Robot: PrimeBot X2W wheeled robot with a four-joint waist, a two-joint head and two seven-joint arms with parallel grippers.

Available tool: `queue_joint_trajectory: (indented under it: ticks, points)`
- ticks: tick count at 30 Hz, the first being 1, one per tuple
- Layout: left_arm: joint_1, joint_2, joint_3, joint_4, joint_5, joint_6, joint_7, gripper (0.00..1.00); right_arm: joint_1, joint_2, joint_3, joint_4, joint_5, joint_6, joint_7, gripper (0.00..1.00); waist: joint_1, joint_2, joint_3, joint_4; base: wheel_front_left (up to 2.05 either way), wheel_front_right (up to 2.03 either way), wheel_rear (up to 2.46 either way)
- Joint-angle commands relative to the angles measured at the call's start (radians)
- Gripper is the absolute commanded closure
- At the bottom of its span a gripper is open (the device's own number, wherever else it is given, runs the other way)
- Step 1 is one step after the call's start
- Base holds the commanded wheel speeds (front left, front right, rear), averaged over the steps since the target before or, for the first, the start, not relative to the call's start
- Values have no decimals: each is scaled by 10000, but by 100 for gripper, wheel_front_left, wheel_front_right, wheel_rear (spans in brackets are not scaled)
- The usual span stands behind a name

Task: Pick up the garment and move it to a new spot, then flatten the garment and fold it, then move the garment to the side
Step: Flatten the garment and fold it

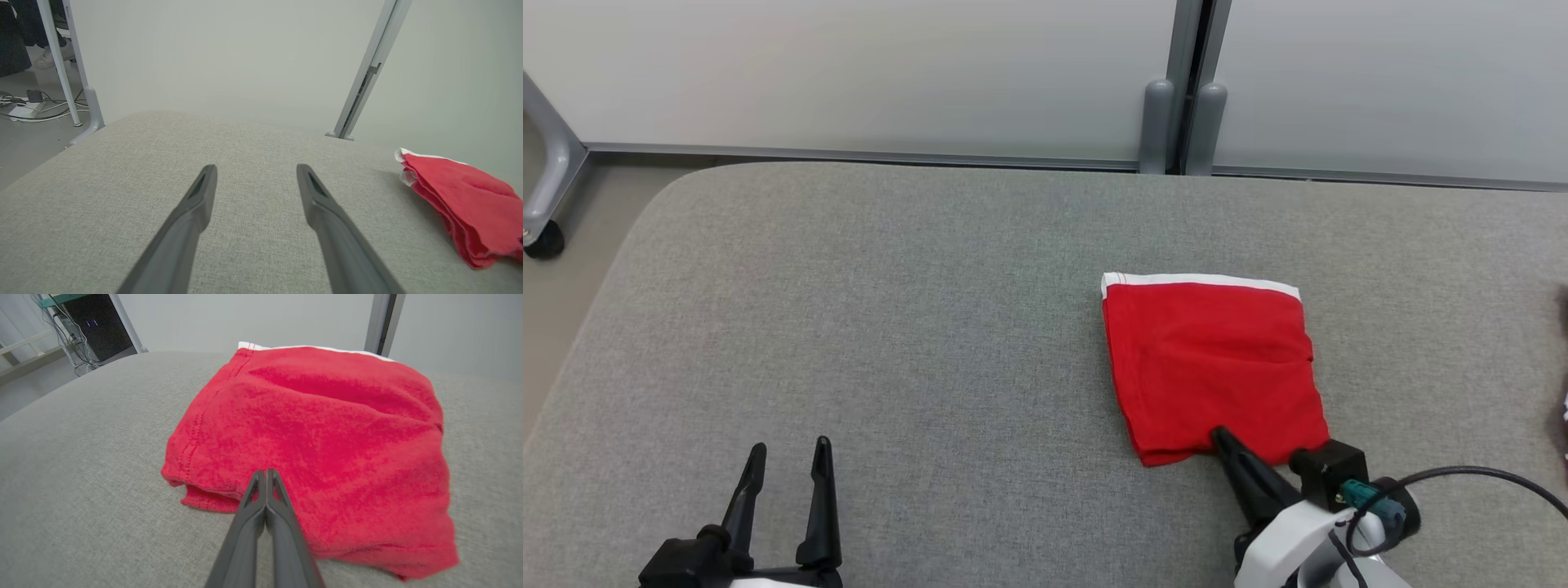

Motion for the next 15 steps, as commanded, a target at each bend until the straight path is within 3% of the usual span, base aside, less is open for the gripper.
queue_joint_trajectory:
  ticks: [1,9,10,11,12,15]
  points:
    - [-51,40,57,5,26,13,-6,0,20,-56,47,-55,27,0,-45,100,0,0,-99,-43,0,0,0]
    - [439,41,454,-166,13,92,-6,0,919,-422,-995,-1495,-323,-1,-44,97,0,0,-816,-473,0,0,0]
    - [491,40,539,-219,62,96,-6,0,1098,-485,-1278,-1765,-445,-1,-46,61,0,0,-910,-545,0,0,0]
    - [552,43,628,-275,90,98,-6,0,1285,-513,-1631,-2078,-546,-1,-44,41,0,0,-984,-613,0,0,0]
    - [626,38,696,-267,107,94,-6,0,1457,-546,-1998,-2424,-673,-1,-44,4,0,0,-1074,-662,0,0,0]
    - [733,40,756,-281,254,28,-6,0,1919,-646,-2729,-2937,-1013,-1,-44,0,0,0,-1185,-714,0,0,0]
